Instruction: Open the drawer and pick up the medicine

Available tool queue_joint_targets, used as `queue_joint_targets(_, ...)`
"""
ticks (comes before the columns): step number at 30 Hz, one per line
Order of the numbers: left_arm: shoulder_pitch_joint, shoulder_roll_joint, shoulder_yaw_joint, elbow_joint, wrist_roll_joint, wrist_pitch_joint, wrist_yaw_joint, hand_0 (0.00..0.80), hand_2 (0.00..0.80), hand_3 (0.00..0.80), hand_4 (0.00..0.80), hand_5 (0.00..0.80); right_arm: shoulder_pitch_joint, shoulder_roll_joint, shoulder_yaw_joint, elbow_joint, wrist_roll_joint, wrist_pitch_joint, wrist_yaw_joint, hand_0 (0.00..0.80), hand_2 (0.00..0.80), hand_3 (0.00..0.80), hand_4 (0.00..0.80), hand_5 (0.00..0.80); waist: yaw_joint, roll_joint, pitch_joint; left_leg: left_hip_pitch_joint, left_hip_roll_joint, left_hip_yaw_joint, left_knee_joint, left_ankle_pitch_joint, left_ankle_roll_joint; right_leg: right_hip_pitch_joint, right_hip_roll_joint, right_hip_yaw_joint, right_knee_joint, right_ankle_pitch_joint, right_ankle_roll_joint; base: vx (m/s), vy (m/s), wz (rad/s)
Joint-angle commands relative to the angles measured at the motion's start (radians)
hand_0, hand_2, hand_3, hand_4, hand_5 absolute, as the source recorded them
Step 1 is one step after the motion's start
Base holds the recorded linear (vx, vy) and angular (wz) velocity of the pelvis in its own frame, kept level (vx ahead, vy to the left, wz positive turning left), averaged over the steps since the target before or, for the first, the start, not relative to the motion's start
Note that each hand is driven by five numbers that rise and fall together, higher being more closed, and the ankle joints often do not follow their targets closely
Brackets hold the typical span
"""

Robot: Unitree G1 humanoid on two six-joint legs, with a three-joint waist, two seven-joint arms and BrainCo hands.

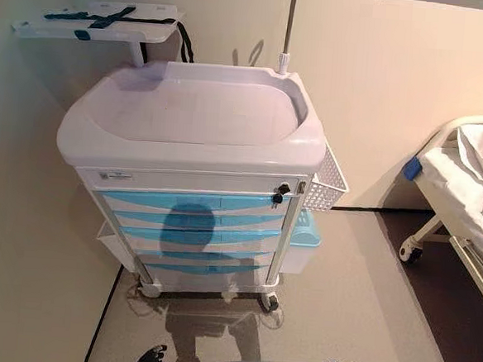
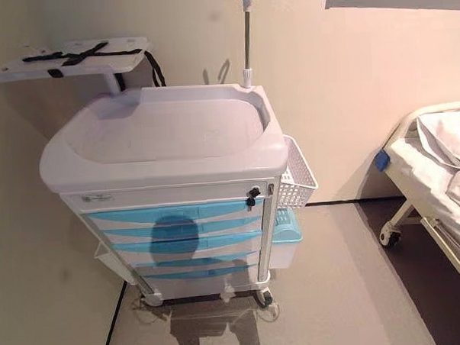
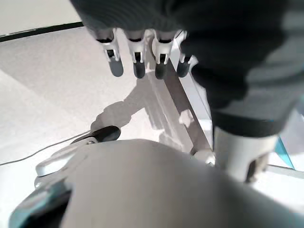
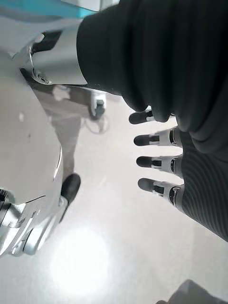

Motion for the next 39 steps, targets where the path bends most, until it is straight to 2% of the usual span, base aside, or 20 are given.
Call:
queue_joint_targets(1,-0.059,-0.023,-0.014,0.043,0.021,-0.027,0.004,0.000,0.000,0.000,0.000,0.000,-0.066,0.016,0.029,0.043,-0.010,-0.028,-0.004,0.000,0.000,0.000,0.000,0.000,0.019,-0.033,0.017,0.007,-0.062,-0.001,0.001,-0.064,0.039,-0.040,-0.019,-0.020,0.008,0.042,0.077,0.000,0.000,0.00)
queue_joint_targets(34,-0.062,-0.026,-0.005,0.059,0.010,-0.028,0.005,0.000,0.000,0.000,0.000,0.000,-0.066,0.017,0.023,0.050,-0.011,-0.028,-0.004,0.000,0.000,0.000,0.000,0.000,0.019,-0.036,0.018,0.009,-0.063,-0.001,0.001,-0.069,0.041,-0.038,-0.023,-0.023,0.008,0.041,0.079,0.000,0.000,0.00)
queue_joint_targets(39,-0.060,-0.027,0.014,0.068,-0.006,-0.026,0.010,0.000,0.000,0.000,0.000,0.000,-0.062,0.015,0.017,0.047,-0.011,-0.029,-0.004,0.000,0.000,0.000,0.000,0.000,0.018,-0.038,0.031,0.009,-0.066,-0.004,0.001,-0.068,0.046,-0.044,-0.025,-0.019,0.015,0.041,0.077,0.000,0.000,0.00)
